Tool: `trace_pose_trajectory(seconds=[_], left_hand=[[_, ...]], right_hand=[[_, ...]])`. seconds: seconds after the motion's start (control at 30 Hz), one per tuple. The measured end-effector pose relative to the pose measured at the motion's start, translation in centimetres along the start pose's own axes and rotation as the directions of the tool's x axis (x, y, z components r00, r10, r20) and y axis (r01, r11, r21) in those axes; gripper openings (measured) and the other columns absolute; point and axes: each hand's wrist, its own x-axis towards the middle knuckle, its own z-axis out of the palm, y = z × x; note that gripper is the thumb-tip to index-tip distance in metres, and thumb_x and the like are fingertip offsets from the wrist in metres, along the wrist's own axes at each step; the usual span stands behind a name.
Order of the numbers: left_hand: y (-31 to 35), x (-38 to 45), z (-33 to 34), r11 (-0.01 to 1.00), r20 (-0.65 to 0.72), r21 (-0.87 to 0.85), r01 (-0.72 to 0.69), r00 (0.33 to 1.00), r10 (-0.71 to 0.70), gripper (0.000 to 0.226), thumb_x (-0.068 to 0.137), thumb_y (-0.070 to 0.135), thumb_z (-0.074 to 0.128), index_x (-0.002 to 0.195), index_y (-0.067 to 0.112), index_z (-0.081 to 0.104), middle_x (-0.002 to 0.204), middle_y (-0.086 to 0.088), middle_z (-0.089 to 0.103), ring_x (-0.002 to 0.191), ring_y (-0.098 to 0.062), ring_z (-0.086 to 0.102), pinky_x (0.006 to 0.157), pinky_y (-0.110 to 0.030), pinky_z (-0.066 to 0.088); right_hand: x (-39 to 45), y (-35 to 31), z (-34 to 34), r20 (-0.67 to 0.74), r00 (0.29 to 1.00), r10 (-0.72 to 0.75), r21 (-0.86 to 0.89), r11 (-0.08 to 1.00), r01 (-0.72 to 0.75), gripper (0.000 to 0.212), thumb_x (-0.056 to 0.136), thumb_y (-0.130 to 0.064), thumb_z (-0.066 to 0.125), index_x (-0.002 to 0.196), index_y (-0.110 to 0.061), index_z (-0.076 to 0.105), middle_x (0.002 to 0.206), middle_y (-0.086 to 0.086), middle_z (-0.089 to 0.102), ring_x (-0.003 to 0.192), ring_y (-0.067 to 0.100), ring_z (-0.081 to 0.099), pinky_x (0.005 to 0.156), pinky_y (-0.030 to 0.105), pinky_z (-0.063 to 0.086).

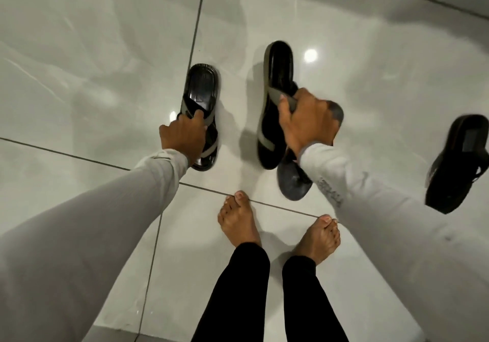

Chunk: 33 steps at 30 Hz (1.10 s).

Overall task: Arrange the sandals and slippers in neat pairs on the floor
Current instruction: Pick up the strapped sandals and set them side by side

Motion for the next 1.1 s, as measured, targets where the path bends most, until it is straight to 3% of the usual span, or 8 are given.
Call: trace_pose_trajectory(seconds=[0.13,0.27,0.37,0.47,0.53,0.73,0.97,1.1], left_hand=[[-0.9,-0.1,1.3,0.997,-0.062,-0.027,-0.072,0.996,0.070,0.034,0.100,0.025,0.042,0.132,0.015,0.043,0.110,-0.020,0.063,0.088,-0.043,0.065,0.071,-0.047,0.048],[-1.8,-0.1,1.9,0.995,-0.088,-0.099,0.002,0.996,-0.011,0.079,0.094,0.030,0.056,0.158,0.022,0.010,0.125,-0.021,0.048,0.088,-0.041,0.059,0.062,-0.044,0.046],[-2.5,1.2,2.0,0.955,0.009,-0.288,0.072,0.997,-0.072,0.097,0.088,0.033,0.066,0.159,0.023,0.001,0.138,-0.023,0.036,0.103,-0.048,0.057,0.082,-0.054,0.051],[-2.7,3.0,2.1,0.914,0.135,-0.399,0.078,0.990,-0.025,0.097,0.086,0.033,0.071,0.159,0.024,0.007,0.138,-0.024,0.037,0.118,-0.049,0.053,0.101,-0.051,0.045],[-2.6,3.8,2.3,0.904,0.145,-0.426,0.049,0.989,0.015,0.094,0.086,0.032,0.072,0.159,0.023,0.013,0.138,-0.023,0.039,0.123,-0.045,0.051,0.107,-0.047,0.043],[-2.8,5.0,2.4,0.910,0.119,-0.415,0.005,0.992,0.049,0.089,0.085,0.033,0.073,0.157,0.027,0.021,0.136,-0.021,0.042,0.120,-0.043,0.052,0.108,-0.047,0.044],[-3.0,3.6,1.9,0.938,0.175,-0.339,-0.073,0.975,0.140,0.084,0.086,0.021,0.072,0.156,0.025,0.027,0.146,-0.020,0.039,0.129,-0.043,0.049,0.111,-0.049,0.043],[-2.4,1.7,1.4,0.965,0.211,-0.245,-0.095,0.966,0.148,0.097,0.086,0.012,0.071,0.159,0.027,0.010,0.162,-0.023,0.012,0.135,-0.047,0.044,0.111,-0.051,0.040]], right_hand=[[-0.9,-2.7,4.3,0.390,0.920,0.033,0.071,0.995,-0.066,0.045,0.094,-0.050,0.049,0.126,-0.019,0.053,0.127,0.014,0.058,0.115,0.040,0.057,0.097,0.048,0.044],[-1.1,-2.5,6.5,0.276,0.961,0.023,0.029,0.999,-0.033,0.054,0.089,-0.037,0.063,0.135,-0.020,0.042,0.127,0.013,0.055,0.114,0.038,0.056,0.089,0.050,0.049],[0.2,-1.1,7.9,0.263,0.965,0.022,-0.015,1.000,-0.019,0.078,0.084,-0.037,0.070,0.148,-0.027,0.025,0.138,0.017,0.040,0.121,0.039,0.048,0.092,0.055,0.049],[1.4,-0.2,9.4,0.348,0.937,0.017,0.039,0.999,-0.032,0.088,0.082,-0.038,0.074,0.151,-0.035,0.019,0.138,0.017,0.037,0.116,0.042,0.054,0.094,0.056,0.050],[1.5,-0.2,10.0,0.345,0.939,0.005,0.078,0.996,-0.034,0.088,0.083,-0.034,0.075,0.151,-0.035,0.020,0.138,0.017,0.037,0.112,0.042,0.057,0.093,0.053,0.052],[-0.2,-1.1,10.9,0.318,0.947,-0.037,0.120,0.993,-0.001,0.085,0.085,-0.019,0.072,0.152,-0.032,0.022,0.140,0.015,0.036,0.114,0.039,0.056,0.094,0.048,0.049],[-0.8,-1.7,10.9,0.373,0.926,-0.049,0.029,0.999,0.041,0.087,0.084,-0.021,0.073,0.152,-0.032,0.020,0.139,0.013,0.038,0.116,0.037,0.053,0.088,0.047,0.048],[-1.9,-1.3,10.2,0.468,0.878,-0.099,-0.010,0.993,0.117,0.102,0.083,-0.024,0.073,0.156,-0.032,0.002,0.145,0.015,0.038,0.125,0.037,0.045,0.096,0.050,0.044]])
